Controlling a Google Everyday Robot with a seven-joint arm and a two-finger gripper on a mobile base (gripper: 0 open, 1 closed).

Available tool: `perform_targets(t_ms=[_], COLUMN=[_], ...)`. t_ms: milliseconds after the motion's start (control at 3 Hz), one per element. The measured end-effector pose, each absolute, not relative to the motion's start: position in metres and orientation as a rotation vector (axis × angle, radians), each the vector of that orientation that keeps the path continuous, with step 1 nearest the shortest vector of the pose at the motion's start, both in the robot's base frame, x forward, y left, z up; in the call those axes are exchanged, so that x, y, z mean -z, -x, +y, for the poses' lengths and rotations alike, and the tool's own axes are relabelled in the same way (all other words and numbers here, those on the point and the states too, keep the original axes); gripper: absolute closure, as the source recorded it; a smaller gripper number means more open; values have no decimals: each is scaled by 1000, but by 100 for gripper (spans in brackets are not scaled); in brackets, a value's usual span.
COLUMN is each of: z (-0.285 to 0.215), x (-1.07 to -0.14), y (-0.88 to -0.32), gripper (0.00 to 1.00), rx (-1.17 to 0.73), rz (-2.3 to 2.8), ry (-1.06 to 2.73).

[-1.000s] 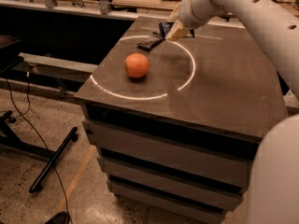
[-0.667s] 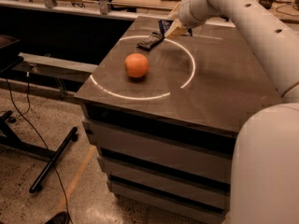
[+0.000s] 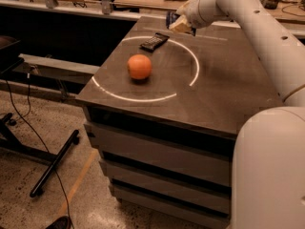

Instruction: Move rxbar blueberry near rxbar chocolate

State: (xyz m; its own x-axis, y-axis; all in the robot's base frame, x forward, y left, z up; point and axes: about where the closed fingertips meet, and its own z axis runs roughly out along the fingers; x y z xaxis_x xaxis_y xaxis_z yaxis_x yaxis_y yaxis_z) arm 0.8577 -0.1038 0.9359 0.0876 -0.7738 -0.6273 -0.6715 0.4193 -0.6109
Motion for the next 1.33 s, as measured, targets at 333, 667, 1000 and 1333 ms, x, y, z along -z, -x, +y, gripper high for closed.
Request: perform_targets(t_ms=[333,667,1000,1333], z=[-101,-98,-98,-102], x=[-934,-930,-930,-941], y=[-858,-859,-859,-858], gripper=[18,0,0,0], rx=[81,81,81,122], rz=[1662,1659,1659,1617], ry=[1247,1257,1257,1272])
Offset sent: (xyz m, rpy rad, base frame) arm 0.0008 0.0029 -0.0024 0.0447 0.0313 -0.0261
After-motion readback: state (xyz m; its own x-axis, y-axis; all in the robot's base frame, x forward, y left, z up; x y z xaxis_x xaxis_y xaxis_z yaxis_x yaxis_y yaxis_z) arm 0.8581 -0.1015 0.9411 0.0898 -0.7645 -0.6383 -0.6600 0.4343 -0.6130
